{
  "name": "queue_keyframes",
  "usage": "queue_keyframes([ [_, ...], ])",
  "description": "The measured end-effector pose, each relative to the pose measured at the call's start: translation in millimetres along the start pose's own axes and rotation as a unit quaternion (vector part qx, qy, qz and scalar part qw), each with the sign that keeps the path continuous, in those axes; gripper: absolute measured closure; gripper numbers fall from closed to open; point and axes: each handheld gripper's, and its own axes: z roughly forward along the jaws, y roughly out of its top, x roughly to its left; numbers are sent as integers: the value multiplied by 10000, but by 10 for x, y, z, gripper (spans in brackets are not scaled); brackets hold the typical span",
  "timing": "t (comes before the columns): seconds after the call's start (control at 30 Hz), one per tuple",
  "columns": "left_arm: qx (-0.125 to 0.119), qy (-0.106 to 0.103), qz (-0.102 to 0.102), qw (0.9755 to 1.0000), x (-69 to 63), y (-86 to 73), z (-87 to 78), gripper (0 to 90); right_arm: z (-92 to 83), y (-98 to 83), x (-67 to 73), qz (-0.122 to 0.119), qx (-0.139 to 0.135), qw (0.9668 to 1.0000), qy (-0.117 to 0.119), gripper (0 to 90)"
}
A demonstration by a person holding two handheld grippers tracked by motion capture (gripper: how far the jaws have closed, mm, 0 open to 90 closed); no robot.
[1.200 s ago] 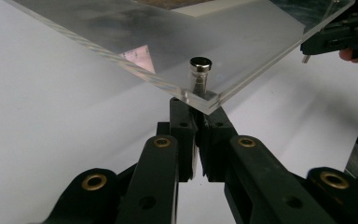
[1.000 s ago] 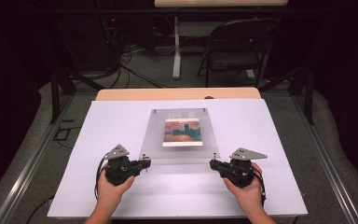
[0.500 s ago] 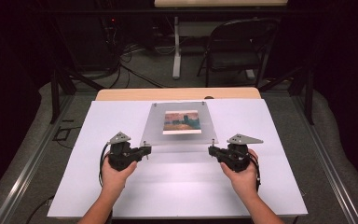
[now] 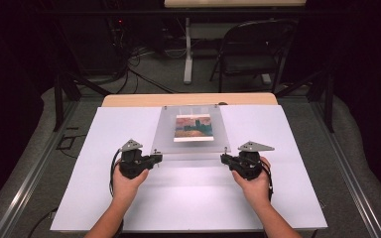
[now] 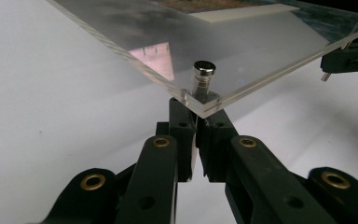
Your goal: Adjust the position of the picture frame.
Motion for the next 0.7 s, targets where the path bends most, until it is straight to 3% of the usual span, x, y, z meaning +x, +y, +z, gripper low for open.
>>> queue_keyframes([
  [0.27,77,-20,12,10000,39,-90,62,841,67,-85,9,-24,147,9999,-86,856],
  [0.7,60,79,46,9999,46,-111,105,841,111,-115,-17,12,141,9998,-112,855],
])
